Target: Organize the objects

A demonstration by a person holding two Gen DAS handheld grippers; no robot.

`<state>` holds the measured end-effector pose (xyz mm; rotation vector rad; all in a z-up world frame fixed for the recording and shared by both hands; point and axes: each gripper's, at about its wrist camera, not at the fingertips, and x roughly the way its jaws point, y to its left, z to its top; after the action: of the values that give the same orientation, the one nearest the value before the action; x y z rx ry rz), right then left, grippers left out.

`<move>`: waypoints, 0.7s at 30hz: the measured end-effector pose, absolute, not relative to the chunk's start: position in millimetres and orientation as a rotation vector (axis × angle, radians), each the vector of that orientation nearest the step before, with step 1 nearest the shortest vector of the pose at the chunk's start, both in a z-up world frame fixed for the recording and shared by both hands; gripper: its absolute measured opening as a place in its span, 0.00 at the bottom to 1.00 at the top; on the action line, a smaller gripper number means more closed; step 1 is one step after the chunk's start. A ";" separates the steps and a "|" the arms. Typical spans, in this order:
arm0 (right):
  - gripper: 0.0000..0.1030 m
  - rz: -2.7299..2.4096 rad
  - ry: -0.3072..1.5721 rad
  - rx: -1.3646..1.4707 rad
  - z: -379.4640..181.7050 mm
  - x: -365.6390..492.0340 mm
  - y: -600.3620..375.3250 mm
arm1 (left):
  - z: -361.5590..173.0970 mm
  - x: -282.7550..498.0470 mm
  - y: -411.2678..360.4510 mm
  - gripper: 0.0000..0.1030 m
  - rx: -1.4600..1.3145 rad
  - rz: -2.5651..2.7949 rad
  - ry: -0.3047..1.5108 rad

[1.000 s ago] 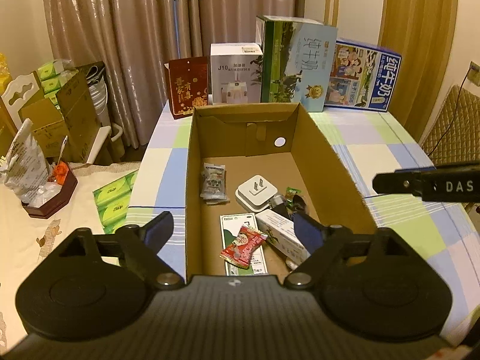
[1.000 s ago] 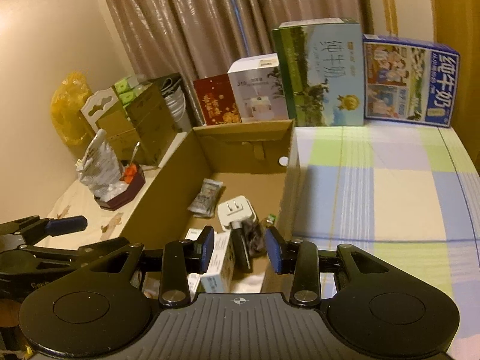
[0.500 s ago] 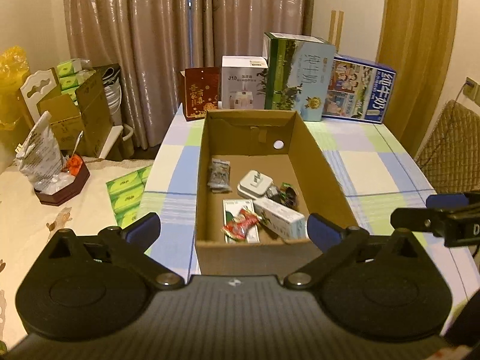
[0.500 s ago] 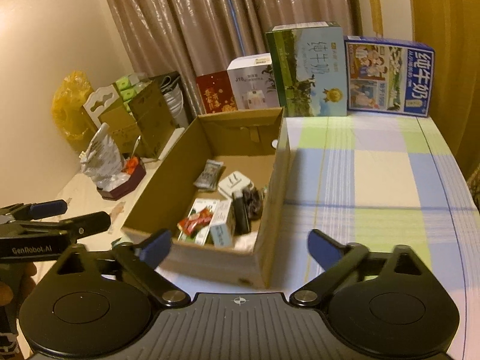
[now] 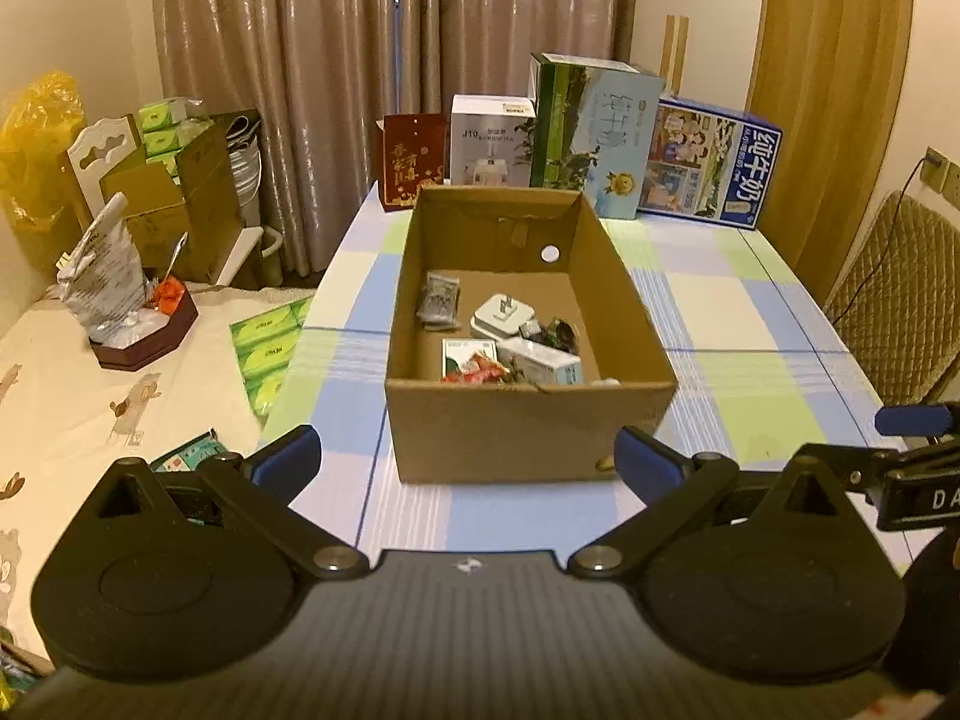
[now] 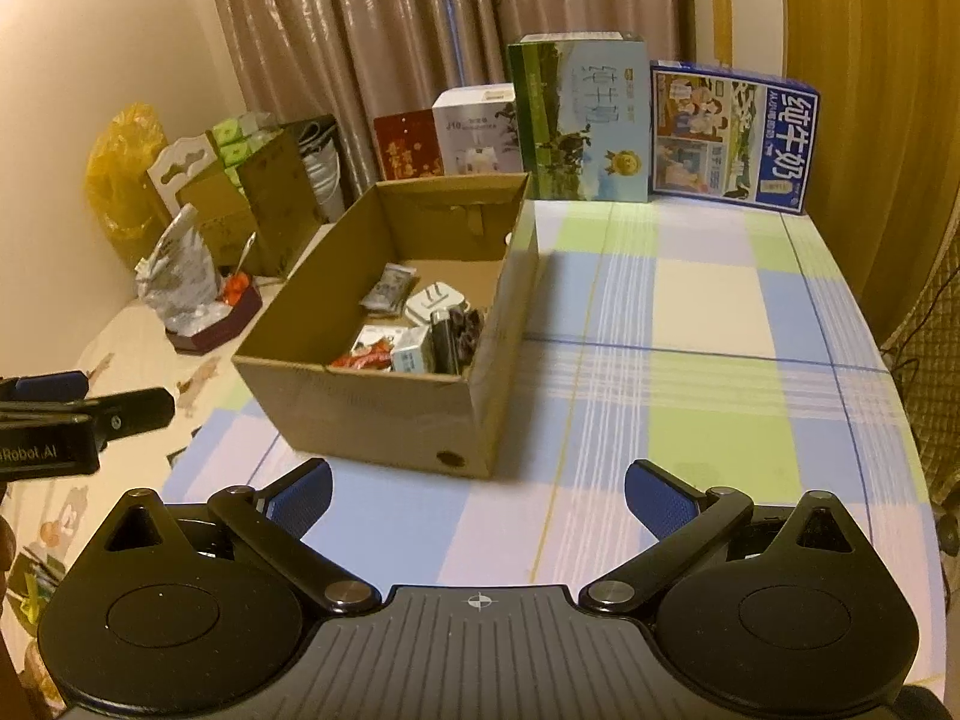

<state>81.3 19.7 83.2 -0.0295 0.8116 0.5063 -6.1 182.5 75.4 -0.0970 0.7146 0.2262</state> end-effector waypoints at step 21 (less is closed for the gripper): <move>0.98 0.492 0.834 -0.036 80.1 68.2 13.2 | 72.6 -24.5 162.3 0.99 -0.102 0.217 0.736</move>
<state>68.2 13.2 80.1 -0.0356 0.8344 0.4923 -24.5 162.3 72.6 -0.1020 0.7357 0.2173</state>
